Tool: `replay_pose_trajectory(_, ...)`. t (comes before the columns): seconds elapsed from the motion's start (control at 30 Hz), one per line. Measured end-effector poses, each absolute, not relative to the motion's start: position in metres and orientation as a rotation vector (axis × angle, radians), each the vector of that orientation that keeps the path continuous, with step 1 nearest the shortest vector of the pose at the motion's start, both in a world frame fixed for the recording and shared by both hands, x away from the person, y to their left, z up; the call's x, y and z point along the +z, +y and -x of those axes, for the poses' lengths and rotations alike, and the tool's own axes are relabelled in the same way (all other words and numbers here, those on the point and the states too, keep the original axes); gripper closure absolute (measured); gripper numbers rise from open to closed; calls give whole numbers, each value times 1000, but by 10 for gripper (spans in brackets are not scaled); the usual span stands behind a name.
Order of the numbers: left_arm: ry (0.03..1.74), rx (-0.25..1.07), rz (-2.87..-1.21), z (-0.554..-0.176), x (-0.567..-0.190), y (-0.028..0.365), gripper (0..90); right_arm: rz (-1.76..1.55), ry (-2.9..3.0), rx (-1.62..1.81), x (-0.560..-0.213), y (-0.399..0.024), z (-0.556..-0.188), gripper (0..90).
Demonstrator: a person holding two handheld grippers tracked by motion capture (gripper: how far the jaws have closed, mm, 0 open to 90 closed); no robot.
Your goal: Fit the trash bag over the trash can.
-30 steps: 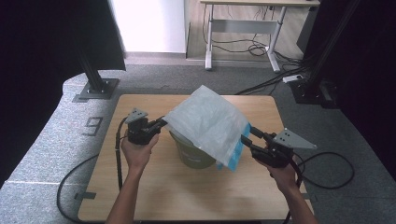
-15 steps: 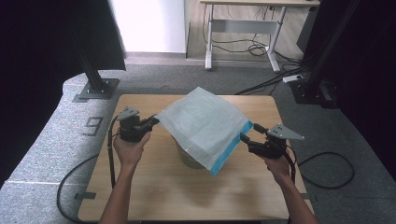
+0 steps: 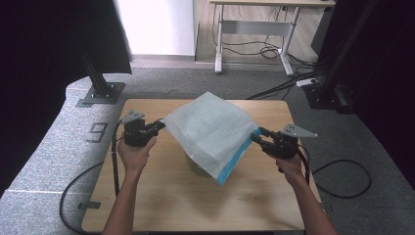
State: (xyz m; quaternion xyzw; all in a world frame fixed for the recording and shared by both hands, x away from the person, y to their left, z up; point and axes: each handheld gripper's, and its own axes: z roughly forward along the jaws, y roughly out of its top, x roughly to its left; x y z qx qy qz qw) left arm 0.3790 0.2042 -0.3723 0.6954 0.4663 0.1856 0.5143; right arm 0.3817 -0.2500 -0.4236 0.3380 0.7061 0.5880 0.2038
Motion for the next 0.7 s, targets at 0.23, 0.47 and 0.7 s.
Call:
replay_pose_trajectory(0.23, 1099, 429, -1679, -381, -374, 195, 869, -923, 1955, 1606, -415, -247, -373, 877)
replay_pose_trajectory(0.47, 1029, 409, -1705, -383, -373, 173, 862, -931, 1844, 1611, -390, -266, -359, 880)
replay_pose_trajectory(0.7, 969, 377, -1754, -385, -370, 148, 846, -907, 1813, 1575, -369, -276, -349, 880)
